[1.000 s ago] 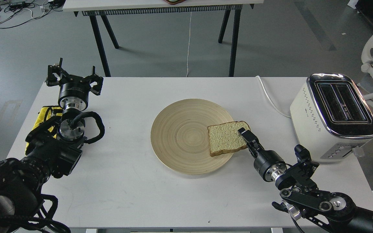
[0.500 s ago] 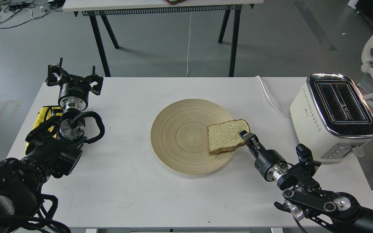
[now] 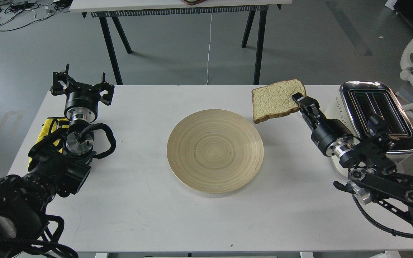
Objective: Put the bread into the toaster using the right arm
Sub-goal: 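Carry the bread slice up and over the toaster slot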
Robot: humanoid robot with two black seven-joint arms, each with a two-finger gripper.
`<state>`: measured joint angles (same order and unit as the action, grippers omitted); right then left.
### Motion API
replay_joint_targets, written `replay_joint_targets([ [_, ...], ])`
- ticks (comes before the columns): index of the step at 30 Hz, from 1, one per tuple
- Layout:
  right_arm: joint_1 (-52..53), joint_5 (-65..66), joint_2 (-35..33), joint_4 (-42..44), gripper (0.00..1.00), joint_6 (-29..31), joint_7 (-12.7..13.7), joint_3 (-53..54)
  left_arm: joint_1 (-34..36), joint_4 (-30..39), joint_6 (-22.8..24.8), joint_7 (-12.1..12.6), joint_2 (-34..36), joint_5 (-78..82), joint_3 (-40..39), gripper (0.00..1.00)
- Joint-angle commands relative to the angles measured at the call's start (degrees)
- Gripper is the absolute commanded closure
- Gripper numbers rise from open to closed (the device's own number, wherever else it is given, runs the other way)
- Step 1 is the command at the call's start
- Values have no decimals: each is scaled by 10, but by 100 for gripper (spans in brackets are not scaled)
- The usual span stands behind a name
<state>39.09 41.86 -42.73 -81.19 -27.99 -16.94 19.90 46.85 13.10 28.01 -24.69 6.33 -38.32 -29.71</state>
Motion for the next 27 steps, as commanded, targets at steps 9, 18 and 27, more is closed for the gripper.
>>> replay_joint_targets([
  [9, 30, 121, -300, -17, 95, 0, -8, -8, 0, 0, 0, 0, 0, 0, 0, 0],
  [18, 25, 147, -319, 38, 94, 0, -49, -94, 0, 0, 0, 0, 0, 0, 0, 0],
  [27, 25, 172, -307, 62, 94, 0, -50, -138, 0, 0, 0, 0, 0, 0, 0, 0],
])
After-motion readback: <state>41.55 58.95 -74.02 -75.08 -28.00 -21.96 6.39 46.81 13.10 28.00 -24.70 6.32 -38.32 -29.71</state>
